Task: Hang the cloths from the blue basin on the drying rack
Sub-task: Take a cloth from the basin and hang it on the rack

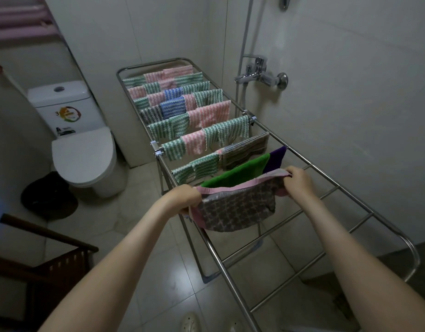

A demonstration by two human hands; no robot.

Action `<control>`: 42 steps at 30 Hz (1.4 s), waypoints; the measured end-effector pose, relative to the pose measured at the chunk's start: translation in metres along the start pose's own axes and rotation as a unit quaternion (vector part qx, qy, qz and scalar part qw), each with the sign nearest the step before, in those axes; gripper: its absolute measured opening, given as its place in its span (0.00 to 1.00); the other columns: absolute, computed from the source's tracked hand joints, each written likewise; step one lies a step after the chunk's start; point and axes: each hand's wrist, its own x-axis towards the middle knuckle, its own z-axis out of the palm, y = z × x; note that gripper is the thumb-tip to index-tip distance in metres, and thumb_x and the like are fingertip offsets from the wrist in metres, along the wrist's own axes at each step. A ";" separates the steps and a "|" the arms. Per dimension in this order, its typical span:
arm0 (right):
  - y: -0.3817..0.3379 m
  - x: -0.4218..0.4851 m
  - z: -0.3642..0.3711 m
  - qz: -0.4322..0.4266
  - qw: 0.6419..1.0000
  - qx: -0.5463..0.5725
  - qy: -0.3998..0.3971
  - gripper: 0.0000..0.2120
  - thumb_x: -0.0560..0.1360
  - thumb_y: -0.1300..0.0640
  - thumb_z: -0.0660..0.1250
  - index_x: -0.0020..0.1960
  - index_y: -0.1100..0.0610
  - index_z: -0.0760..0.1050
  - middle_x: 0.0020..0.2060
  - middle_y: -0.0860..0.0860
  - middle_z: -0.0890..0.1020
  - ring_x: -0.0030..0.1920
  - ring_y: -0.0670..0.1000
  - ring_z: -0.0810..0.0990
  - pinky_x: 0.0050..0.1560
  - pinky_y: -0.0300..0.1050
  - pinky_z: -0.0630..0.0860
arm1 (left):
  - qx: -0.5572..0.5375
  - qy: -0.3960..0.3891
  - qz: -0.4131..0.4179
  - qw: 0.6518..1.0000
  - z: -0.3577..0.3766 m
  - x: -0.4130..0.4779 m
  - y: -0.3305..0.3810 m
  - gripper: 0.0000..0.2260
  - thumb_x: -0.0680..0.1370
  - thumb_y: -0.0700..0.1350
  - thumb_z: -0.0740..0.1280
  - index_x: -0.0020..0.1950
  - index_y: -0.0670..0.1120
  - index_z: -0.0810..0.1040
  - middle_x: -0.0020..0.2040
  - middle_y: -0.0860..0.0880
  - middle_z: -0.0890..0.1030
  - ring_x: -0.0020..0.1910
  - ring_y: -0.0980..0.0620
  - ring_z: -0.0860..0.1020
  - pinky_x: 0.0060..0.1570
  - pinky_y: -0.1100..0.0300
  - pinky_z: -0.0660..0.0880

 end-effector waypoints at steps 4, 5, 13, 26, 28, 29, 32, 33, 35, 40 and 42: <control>0.000 0.009 0.001 0.060 0.998 -0.008 -0.005 0.09 0.78 0.58 0.57 0.46 0.59 0.75 0.38 0.58 0.80 0.35 0.56 0.78 0.32 0.44 0.75 | 0.033 -0.021 0.011 0.999 0.000 0.004 0.002 0.04 0.71 0.36 0.56 0.38 0.44 0.65 0.31 0.47 0.65 0.27 0.51 0.63 0.26 0.63 0.58; -0.001 0.011 0.002 0.079 0.997 0.004 -0.019 0.10 0.79 0.56 0.56 0.46 0.58 0.74 0.36 0.58 0.80 0.31 0.56 0.80 0.29 0.44 0.76 | 0.024 -0.026 0.013 0.999 0.000 0.008 0.001 0.04 0.72 0.37 0.57 0.38 0.44 0.65 0.31 0.47 0.65 0.26 0.51 0.63 0.26 0.63 0.57; -0.003 0.021 0.012 0.162 0.960 0.200 -0.108 0.15 0.82 0.54 0.51 0.55 0.56 0.76 0.27 0.57 0.79 0.25 0.52 0.77 0.25 0.41 0.76 | -0.064 0.004 0.035 0.997 0.008 0.031 0.007 0.14 0.79 0.46 0.56 0.35 0.43 0.68 0.24 0.46 0.67 0.17 0.52 0.63 0.22 0.67 0.58; 0.017 0.013 -0.017 0.133 0.988 0.072 0.030 0.13 0.77 0.53 0.59 0.45 0.60 0.78 0.41 0.57 0.78 0.46 0.58 0.77 0.42 0.45 0.67 | -0.135 -0.081 0.024 0.987 0.035 0.033 0.034 0.12 0.83 0.46 0.51 0.60 0.41 0.67 0.33 0.35 0.80 0.23 0.45 0.79 0.24 0.56 0.79; 0.020 0.009 -0.016 0.131 0.988 0.080 0.020 0.12 0.76 0.52 0.61 0.42 0.58 0.78 0.38 0.55 0.80 0.44 0.57 0.77 0.38 0.44 0.68 | -0.111 -0.061 0.004 0.992 0.035 0.039 0.030 0.13 0.82 0.45 0.51 0.62 0.40 0.67 0.36 0.33 0.80 0.23 0.43 0.79 0.22 0.56 0.78; 0.021 0.008 -0.014 0.133 0.988 0.084 0.012 0.11 0.75 0.52 0.62 0.42 0.57 0.78 0.37 0.54 0.80 0.42 0.56 0.77 0.36 0.43 0.68 | -0.101 -0.050 -0.004 0.994 0.033 0.040 0.027 0.13 0.82 0.45 0.51 0.61 0.39 0.67 0.35 0.33 0.80 0.23 0.43 0.79 0.22 0.56 0.77; 0.021 0.010 -0.006 0.133 0.987 0.087 0.003 0.13 0.74 0.52 0.63 0.45 0.62 0.79 0.38 0.55 0.81 0.41 0.55 0.77 0.38 0.45 0.69 | -0.062 -0.015 -0.031 0.997 0.025 0.040 0.018 0.11 0.81 0.43 0.53 0.49 0.38 0.71 0.24 0.38 0.78 0.21 0.45 0.78 0.23 0.55 0.78; 0.019 0.012 -0.002 0.131 0.988 0.084 0.001 0.13 0.74 0.53 0.63 0.45 0.63 0.78 0.37 0.55 0.80 0.40 0.55 0.77 0.37 0.45 0.68 | -0.048 -0.008 -0.037 0.998 0.021 0.039 0.015 0.11 0.81 0.42 0.53 0.45 0.38 0.71 0.23 0.40 0.77 0.19 0.46 0.77 0.21 0.57 0.77; 0.015 0.017 0.005 0.135 0.988 0.075 -0.002 0.10 0.73 0.54 0.65 0.42 0.62 0.77 0.34 0.54 0.77 0.40 0.55 0.75 0.35 0.45 0.65 | -0.021 -0.003 -0.045 0.999 0.015 0.037 0.008 0.11 0.80 0.40 0.55 0.42 0.39 0.72 0.22 0.42 0.77 0.17 0.50 0.74 0.17 0.62 0.73; 0.009 0.033 0.023 0.156 0.986 0.062 -0.006 0.09 0.72 0.53 0.67 0.42 0.59 0.74 0.40 0.57 0.78 0.43 0.56 0.76 0.40 0.43 0.68 | 0.024 -0.007 -0.057 0.998 0.006 0.040 -0.007 0.10 0.79 0.39 0.56 0.45 0.39 0.76 0.28 0.43 0.77 0.18 0.52 0.72 0.18 0.65 0.70; 0.009 0.035 0.027 0.167 0.985 0.042 -0.018 0.14 0.70 0.51 0.67 0.45 0.63 0.76 0.39 0.59 0.78 0.41 0.58 0.78 0.39 0.45 0.70 | 0.036 -0.008 -0.057 0.998 0.006 0.043 -0.010 0.12 0.80 0.41 0.55 0.51 0.38 0.77 0.29 0.43 0.78 0.18 0.52 0.73 0.17 0.65 0.69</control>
